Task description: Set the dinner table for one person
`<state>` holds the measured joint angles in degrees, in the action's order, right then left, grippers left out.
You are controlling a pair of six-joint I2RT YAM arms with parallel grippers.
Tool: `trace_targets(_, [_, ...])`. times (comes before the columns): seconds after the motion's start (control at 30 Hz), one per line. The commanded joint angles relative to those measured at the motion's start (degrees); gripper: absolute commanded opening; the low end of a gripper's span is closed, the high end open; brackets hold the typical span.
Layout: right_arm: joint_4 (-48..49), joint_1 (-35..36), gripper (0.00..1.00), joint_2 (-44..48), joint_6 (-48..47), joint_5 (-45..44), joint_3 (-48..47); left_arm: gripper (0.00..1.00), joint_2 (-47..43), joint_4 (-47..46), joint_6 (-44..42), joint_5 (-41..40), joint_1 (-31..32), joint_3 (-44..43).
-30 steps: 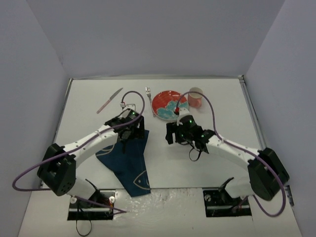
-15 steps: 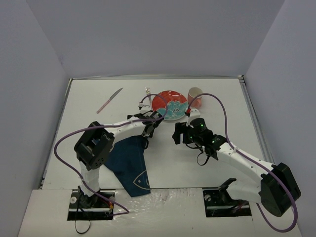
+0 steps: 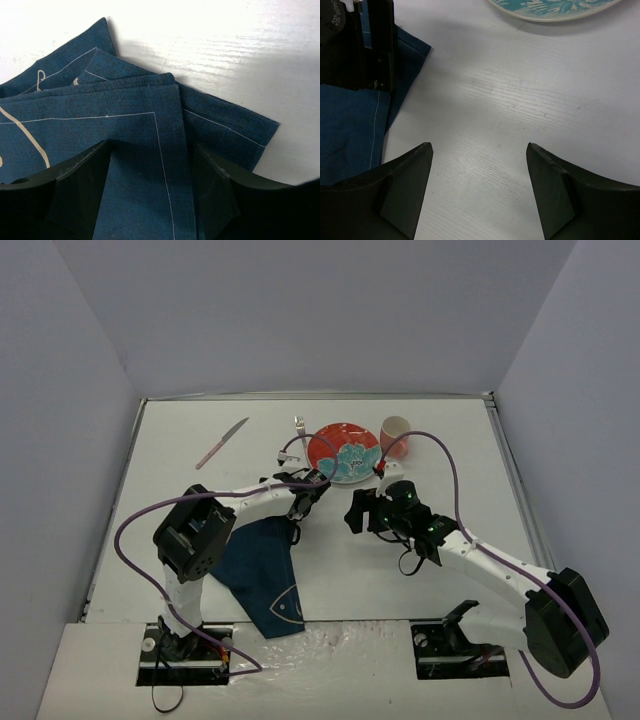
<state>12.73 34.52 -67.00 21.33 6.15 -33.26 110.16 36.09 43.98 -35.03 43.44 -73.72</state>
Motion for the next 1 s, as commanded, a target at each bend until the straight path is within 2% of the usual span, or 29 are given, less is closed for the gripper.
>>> trace_targets(0.0, [5.59, -0.25, 0.72, 0.12, 1.09, 1.78, 0.40, 0.56, -1.07, 1.29, 1.64, -1.63, -0.02, 0.71])
trace_targets(0.13, [5.93, -0.25, 0.72, -0.22, 1.21, 2.16, 0.40, 0.44, -0.96, 1.62, 1.83, -1.82, -0.02, 1.23])
trace_targets(0.27, [6.30, -0.25, 0.72, -1.31, 0.73, 3.03, -0.58, 0.24, -1.70, 1.37, 1.81, -2.04, -0.11, 1.92])
trace_targets(0.33, [7.36, -0.14, 0.71, -2.65, 0.93, 3.99, -1.54, 0.08, -2.97, 1.05, 1.53, -2.05, -0.28, 2.53])
trace_targets(0.4, [8.37, 0.05, 0.71, -3.91, 1.10, 4.60, -2.28, 0.01, -4.63, 0.35, 1.17, -1.96, -0.37, 3.23])
trace_targets(0.6, [11.37, 1.86, 0.71, -11.22, 1.37, 6.03, -7.78, 0.00, -13.40, -2.75, -1.07, 0.16, -0.37, 7.93])
trace_targets(0.83, [14.39, 6.26, 0.68, -22.49, 0.85, 6.34, -16.25, 0.00, -29.32, -10.52, -4.54, 7.74, -0.46, 17.27])
trace_targets(0.97, [14.95, 8.11, 0.68, -29.05, -0.18, 5.63, -21.18, 0.00, -35.35, -10.46, -5.37, 8.95, -0.51, 20.39])
